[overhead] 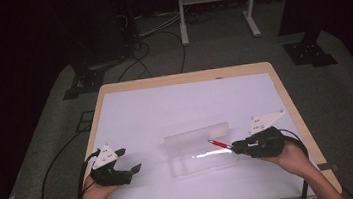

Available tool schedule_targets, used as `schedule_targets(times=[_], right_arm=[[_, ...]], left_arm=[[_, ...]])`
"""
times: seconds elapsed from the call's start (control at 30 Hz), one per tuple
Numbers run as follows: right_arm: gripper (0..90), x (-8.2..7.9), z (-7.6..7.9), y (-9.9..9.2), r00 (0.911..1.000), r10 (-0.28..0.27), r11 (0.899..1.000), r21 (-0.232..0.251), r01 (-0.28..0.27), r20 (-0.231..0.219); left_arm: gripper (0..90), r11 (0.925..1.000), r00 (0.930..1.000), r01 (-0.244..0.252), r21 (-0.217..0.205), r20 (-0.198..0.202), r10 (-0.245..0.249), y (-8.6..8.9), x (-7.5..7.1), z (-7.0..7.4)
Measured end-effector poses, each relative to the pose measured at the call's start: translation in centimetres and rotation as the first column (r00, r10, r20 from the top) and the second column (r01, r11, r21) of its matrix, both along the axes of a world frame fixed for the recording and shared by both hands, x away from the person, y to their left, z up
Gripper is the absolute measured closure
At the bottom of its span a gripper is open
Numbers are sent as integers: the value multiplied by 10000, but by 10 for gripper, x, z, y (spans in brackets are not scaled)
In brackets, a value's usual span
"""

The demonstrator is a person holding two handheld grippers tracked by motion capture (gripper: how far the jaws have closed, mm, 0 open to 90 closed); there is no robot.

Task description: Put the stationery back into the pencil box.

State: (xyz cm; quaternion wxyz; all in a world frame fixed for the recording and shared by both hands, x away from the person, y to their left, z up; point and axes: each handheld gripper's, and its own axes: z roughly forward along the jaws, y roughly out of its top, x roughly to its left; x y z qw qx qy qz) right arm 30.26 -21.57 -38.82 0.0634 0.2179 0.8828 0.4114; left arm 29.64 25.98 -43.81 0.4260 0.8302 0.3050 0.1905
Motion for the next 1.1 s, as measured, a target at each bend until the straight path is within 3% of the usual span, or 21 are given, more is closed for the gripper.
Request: schedule_targets(times=[0.43,1.1], right_arm=[[788,14,-2,34,9962,872,9957,-294,-874,-69],[788,30,-21,55,9820,1873,9789,-789,-1885,-226]], left_arm=[[176,9999,10000,-36,-94,-24,36,2,0,0],[176,10000,10000,77,-48,-42,-77,0,0,1]])
